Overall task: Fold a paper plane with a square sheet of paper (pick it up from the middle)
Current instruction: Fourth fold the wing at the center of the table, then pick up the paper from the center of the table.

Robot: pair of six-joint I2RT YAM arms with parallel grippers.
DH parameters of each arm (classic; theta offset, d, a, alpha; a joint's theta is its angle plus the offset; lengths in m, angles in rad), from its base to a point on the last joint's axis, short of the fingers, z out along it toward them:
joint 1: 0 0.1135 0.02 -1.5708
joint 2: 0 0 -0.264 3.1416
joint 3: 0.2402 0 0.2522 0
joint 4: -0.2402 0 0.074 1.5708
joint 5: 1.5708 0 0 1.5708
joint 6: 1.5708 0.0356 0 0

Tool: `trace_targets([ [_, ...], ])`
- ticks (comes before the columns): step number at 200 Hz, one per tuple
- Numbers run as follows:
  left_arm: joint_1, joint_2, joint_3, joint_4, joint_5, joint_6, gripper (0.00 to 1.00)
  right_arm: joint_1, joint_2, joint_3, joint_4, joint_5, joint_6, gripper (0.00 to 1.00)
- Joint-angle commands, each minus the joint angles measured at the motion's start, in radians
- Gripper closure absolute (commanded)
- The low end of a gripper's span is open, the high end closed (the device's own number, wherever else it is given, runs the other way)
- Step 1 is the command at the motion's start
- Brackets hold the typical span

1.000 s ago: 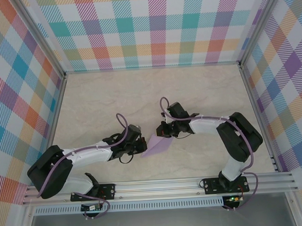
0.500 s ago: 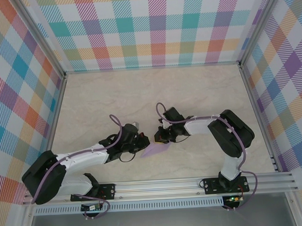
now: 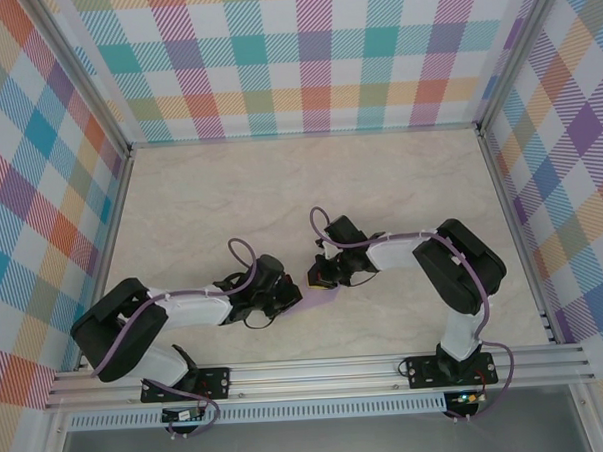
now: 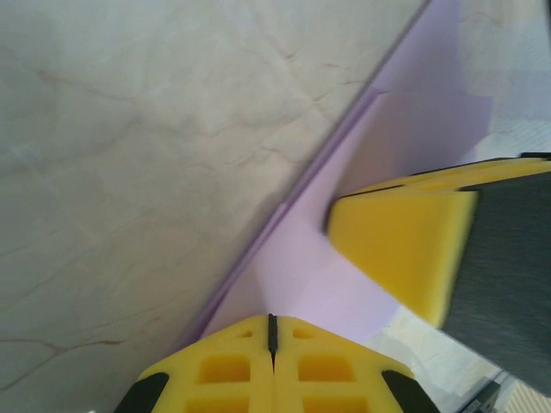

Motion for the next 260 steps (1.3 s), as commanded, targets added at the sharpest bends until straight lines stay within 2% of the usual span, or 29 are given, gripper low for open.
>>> trace_targets([
  [1, -0.008, 0.015, -0.038, 0.008, 0.004, -0.031, 1.0, 0.009, 0.027, 0.011, -0.067, 0.031, -0.022, 0.96],
  [67, -0.048, -0.016, -0.134, -0.034, -0.033, -0.081, 1.0, 0.007, 0.041, 0.023, -0.13, 0.083, -0.032, 0.96],
  [152, -0.057, -0.211, -0.25, -0.193, -0.105, -0.116, 1.0, 0.006, 0.065, 0.028, -0.169, 0.116, -0.041, 0.97],
  [214, -0.061, -0.324, -0.243, -0.328, -0.104, -0.084, 1.0, 0.004, 0.067, 0.041, -0.184, 0.122, -0.05, 0.97],
  [260, -0.058, -0.331, -0.174, -0.401, -0.101, -0.007, 1.0, 0.004, 0.051, 0.072, -0.214, 0.117, -0.066, 0.96],
])
